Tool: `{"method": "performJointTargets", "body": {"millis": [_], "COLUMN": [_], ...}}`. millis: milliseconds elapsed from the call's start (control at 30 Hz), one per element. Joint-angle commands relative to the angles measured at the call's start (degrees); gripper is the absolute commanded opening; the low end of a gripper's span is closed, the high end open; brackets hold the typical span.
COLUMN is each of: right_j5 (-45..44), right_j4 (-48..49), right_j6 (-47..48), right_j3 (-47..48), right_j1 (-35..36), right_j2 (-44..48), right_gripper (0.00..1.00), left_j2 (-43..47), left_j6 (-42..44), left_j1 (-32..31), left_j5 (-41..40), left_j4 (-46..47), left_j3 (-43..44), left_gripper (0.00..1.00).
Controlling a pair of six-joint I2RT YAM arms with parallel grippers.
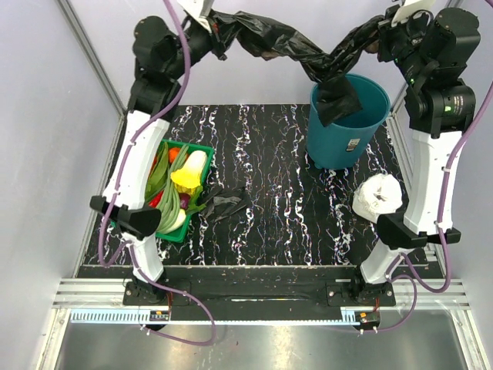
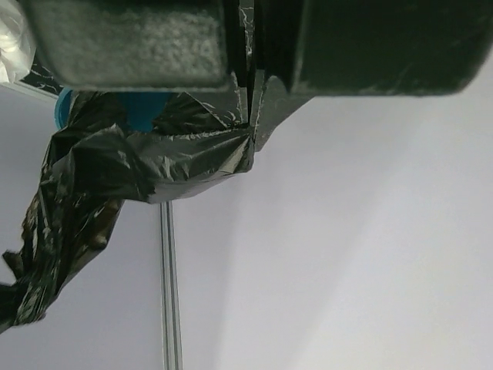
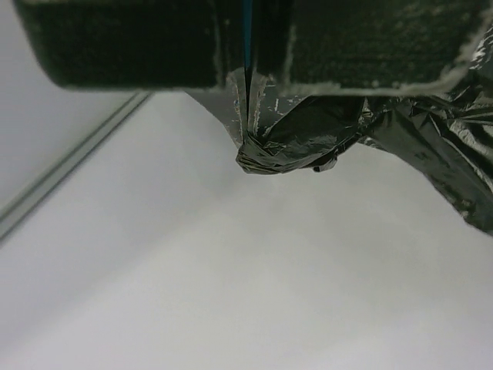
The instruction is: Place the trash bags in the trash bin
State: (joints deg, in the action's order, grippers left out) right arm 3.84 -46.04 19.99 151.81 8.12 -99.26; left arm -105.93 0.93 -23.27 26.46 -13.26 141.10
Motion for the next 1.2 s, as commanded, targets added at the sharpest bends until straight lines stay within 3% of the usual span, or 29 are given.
{"method": "performJointTargets", "body": {"millis": [0,200,433,667,1167], "right_j5": [-2.52,-0.06,2.84,9.61,11.9], "right_j4": [5.43,5.7,8.07,8.42,14.93], "right_j6": [-0.47,-2.5,-3.99,-7.85,-13.48], "right_j3": [-1.87,5.95,-0.81,1.91,12.46], "right_j1": [-3.98,-9.6,-10.84,-12.16,-12.16], "right_j2": [-0.66,-5.15,-6.73,-12.35,-15.7], "right_gripper": [0.0,0.0,0.0,0.0,0.0], "left_j2": [-4.1,-9.29,-11.75,-14.04,-13.16], "left_j6": [-2.86,-5.32,-2.52,-1.63,3.46], "left_j1": [-0.29,-0.46,-1.6,-2.31,-2.48], "left_j5": [2.89,2.29,2.9,1.76,-9.49], "left_j4": [7.44,12.81,12.99,15.28,15.45], "left_j3": [0.5,3.74,1.73,2.33,7.44], "left_gripper": [0.0,0.0,0.0,0.0,0.0]}}
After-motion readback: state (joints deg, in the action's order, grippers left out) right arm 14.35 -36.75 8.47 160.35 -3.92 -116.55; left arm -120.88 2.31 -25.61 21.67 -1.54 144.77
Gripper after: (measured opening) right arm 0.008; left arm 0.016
